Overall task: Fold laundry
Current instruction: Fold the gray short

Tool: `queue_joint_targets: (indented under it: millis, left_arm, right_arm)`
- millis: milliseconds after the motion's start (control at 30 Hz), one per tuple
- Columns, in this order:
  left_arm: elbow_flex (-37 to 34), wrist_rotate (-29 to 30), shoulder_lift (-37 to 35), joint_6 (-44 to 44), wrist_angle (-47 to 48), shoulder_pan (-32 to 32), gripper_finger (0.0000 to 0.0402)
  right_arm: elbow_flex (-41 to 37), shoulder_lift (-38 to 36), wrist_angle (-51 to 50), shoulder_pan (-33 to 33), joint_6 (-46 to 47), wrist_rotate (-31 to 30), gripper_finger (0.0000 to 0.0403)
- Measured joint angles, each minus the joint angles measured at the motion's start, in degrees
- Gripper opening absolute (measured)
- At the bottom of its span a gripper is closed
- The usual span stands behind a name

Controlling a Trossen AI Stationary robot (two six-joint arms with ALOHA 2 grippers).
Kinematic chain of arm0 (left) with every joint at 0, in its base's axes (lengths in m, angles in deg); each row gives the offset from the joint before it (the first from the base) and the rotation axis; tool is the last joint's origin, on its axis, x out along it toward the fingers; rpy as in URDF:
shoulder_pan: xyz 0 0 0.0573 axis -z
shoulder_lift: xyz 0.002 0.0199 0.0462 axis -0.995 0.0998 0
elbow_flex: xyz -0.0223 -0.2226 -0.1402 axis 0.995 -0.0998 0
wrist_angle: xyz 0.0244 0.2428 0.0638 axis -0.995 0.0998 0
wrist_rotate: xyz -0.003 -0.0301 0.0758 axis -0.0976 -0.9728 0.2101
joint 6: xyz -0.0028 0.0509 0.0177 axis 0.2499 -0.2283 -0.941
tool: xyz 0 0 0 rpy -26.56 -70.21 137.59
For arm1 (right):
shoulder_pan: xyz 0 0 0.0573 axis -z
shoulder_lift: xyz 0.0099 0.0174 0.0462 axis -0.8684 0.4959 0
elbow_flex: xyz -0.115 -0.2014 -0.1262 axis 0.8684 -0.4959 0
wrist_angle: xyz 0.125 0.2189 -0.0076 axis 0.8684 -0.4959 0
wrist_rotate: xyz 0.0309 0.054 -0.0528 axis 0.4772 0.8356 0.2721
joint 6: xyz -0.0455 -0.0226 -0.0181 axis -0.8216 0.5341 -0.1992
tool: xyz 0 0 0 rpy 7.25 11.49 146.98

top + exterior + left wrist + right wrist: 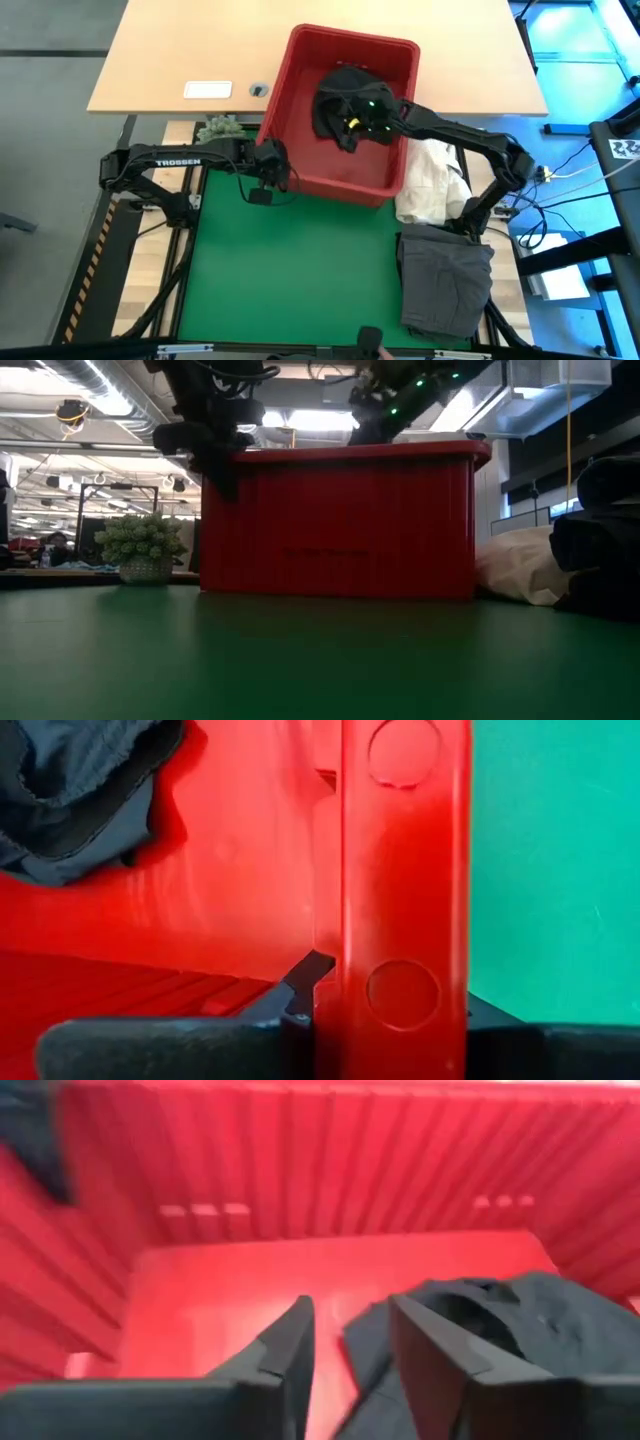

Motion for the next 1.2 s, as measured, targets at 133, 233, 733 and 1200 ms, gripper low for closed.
queue_joint_targets:
  millis: [133, 233, 733, 1200]
  left_arm:
    - [-0.01, 1.03, 0.02, 2.30, 0.09, 1.01, 0.0068]
    - [-0.03, 1.19, 0.02, 2.78, 0.07, 1.13, 0.0068]
    - [-0.08, 1.86, 0.04, 5.14, 0.44, 3.61, 0.0068]
    - [-0.08, 1.88, -0.15, 6.64, 2.14, 6.84, 0.0068]
  right_arm:
    - [4.27, 4.30, -2.58, 2.05, -0.19, -0.66, 0.0183]
    - [5.34, 6.39, -2.95, 3.89, -0.19, -1.69, 0.0224]
    - [6.10, 16.23, -4.33, 10.77, 0.58, -5.15, 0.0280]
    - [6.16, 21.81, -8.70, 11.86, -0.06, -9.44, 0.0280]
